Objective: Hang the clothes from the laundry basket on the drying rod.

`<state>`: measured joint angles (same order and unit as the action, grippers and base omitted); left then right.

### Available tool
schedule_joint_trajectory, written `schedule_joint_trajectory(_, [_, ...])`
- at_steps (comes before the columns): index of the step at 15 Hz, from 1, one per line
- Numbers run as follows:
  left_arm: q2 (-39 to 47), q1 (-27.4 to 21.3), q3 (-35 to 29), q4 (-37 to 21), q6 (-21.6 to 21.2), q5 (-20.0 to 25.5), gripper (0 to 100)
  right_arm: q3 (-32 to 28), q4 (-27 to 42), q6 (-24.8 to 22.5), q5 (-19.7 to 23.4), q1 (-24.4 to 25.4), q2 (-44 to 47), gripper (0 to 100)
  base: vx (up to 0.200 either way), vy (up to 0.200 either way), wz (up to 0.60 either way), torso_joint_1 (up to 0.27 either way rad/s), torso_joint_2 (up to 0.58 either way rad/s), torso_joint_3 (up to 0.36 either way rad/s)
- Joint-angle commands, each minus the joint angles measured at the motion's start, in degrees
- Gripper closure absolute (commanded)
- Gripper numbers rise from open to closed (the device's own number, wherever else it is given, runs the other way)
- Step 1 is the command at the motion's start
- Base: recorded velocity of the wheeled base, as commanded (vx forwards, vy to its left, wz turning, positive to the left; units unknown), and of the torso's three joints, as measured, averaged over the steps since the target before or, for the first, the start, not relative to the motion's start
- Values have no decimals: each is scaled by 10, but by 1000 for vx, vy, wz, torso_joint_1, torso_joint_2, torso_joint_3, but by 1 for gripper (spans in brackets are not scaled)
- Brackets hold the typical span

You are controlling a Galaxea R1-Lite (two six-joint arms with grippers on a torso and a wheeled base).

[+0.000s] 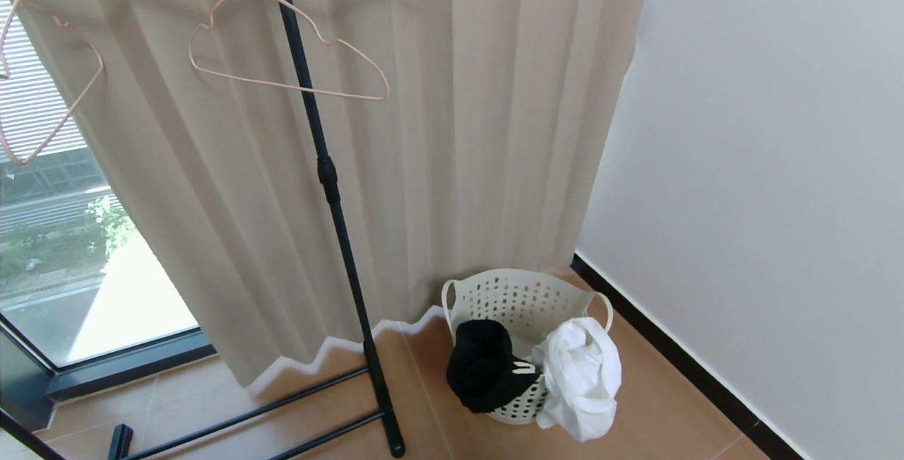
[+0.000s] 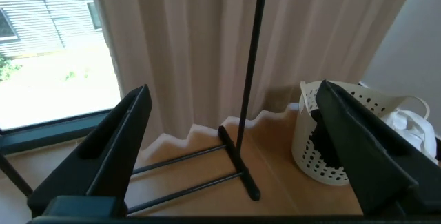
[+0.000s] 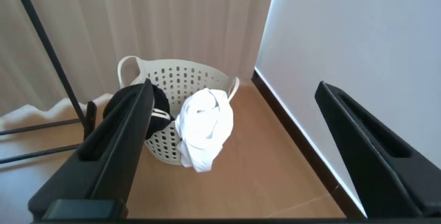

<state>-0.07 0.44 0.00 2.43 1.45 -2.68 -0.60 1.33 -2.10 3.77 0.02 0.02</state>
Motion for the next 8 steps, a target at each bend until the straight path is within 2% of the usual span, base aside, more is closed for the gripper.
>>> schedule_joint_trajectory(1, [1, 0, 0, 0, 0, 0, 0, 0, 0, 0, 0, 0, 0, 0, 200, 0, 0, 2, -2, 7])
schedule_joint_trajectory(5, [1, 0, 0, 0, 1, 0, 0, 0, 0, 1, 0, 0, 1, 0, 200, 0, 0, 4, 1, 4])
schedule_joint_trajectory(8, [1, 0, 0, 0, 2, -1, 0, 0, 0, 1, 0, 0, 1, 0, 0, 0, 0, 0, 0, 0])
